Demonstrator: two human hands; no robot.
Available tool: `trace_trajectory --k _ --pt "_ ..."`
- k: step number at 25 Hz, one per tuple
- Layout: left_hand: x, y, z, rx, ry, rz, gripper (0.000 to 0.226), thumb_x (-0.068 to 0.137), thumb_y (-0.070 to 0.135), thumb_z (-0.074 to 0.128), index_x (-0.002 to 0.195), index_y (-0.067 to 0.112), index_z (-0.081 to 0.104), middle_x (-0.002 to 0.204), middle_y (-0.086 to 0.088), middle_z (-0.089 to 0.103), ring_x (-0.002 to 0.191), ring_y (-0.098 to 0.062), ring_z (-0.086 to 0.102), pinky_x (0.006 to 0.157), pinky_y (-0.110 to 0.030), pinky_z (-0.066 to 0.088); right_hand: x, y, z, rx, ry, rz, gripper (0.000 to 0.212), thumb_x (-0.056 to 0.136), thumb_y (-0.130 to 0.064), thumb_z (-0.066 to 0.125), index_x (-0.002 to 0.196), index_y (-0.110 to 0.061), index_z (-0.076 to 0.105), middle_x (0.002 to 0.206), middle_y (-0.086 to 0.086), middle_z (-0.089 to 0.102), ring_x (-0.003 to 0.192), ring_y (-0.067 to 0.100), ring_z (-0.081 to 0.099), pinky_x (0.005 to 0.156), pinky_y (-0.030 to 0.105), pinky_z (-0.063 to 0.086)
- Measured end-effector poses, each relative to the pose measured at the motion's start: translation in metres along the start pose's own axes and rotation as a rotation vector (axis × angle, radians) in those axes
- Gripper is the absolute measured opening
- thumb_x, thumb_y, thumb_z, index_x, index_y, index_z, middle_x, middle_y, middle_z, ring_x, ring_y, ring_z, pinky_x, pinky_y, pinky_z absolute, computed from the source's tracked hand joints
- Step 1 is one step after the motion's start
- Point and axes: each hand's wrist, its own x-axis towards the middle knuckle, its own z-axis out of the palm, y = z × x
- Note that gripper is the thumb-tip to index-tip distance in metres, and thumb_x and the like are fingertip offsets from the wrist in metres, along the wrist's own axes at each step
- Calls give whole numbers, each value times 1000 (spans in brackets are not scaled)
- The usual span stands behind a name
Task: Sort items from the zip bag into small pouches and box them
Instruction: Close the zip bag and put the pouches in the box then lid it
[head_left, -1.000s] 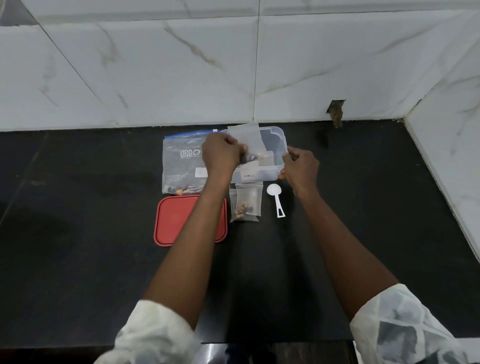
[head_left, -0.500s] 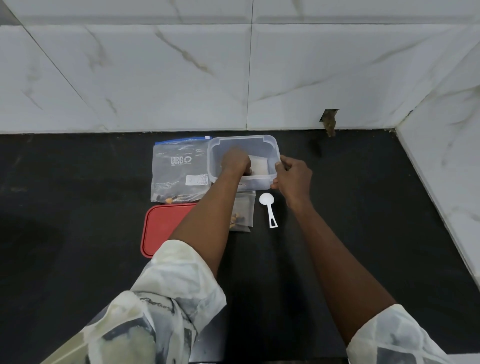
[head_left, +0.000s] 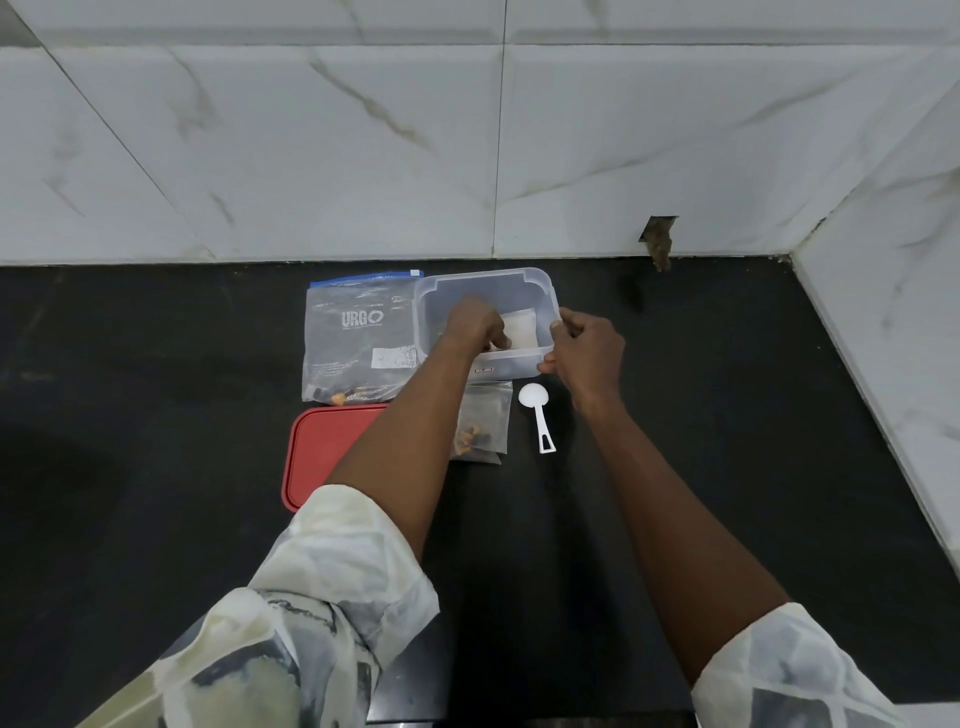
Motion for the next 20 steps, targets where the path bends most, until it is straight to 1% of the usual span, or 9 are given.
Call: trace_trajectory --k 2,5,7,9,11,12,14,17,20 --pt "-1 -2 -3 -24 88 38 32 87 13 78 115 -1 70 113 -13 73 107 -26 72 97 -33 55 1 -3 -1 1 -1 7 32 97 -12 56 128 -9 63 107 5 72 58 18 72 59 29 62" --pt "-9 -9 -20 -177 349 116 19 83 1 70 101 1 74 98 -17 76 93 -30 74 80 -32 60 0 -4 -2 20 -16 23 32 97 -12 57 127 -8 63 100 5 71 58 20 72 61 33 62" --pt "-29 -25 -38 -323 593 176 23 81 1 68 102 4 76 100 -13 76 94 -25 71 76 -22 48 -3 -5 -4 53 -13 32 33 96 -18 60 126 -5 63 90 5 70 59 23 71 61 35 62" --pt "-49 -53 -51 -403 717 140 27 85 11 73 111 3 74 107 -12 74 100 -24 68 80 -21 42 -13 -6 -7 11 86 10 34 94 -28 61 119 -6 64 83 1 66 65 21 67 67 32 59" --pt "-57 -85 -54 -486 644 49 26 86 19 76 106 2 75 103 -13 75 96 -27 69 86 -30 50 -31 3 -9 -72 200 -11 21 91 -28 60 94 -8 66 75 -2 64 67 18 61 64 19 50" --pt "-57 -97 -52 -579 549 7 21 86 19 77 99 3 75 95 -14 75 86 -27 70 84 -36 55 -42 11 -7 -120 179 -6 19 90 -26 60 82 -9 65 70 -2 64 65 18 61 60 16 48" --pt "-58 -110 -50 -796 359 -58 13 87 12 77 95 3 72 85 -15 70 67 -22 64 70 -37 58 -63 30 4 -224 -11 54 26 85 -26 61 65 -9 63 60 3 64 58 24 64 57 30 54" --pt "-62 -109 -49 -879 248 -52 22 86 3 75 107 -2 68 80 -15 65 60 -19 58 63 -31 56 -80 44 25 -289 -174 139 36 83 -35 70 60 -8 63 55 8 64 54 27 66 57 46 59" --pt "-66 -103 -52 -908 239 -35 22 87 3 74 108 0 68 82 -14 66 61 -20 59 58 -28 57 -82 41 43 -306 -150 143 34 80 -33 76 68 -6 60 63 8 65 59 27 65 57 38 57"
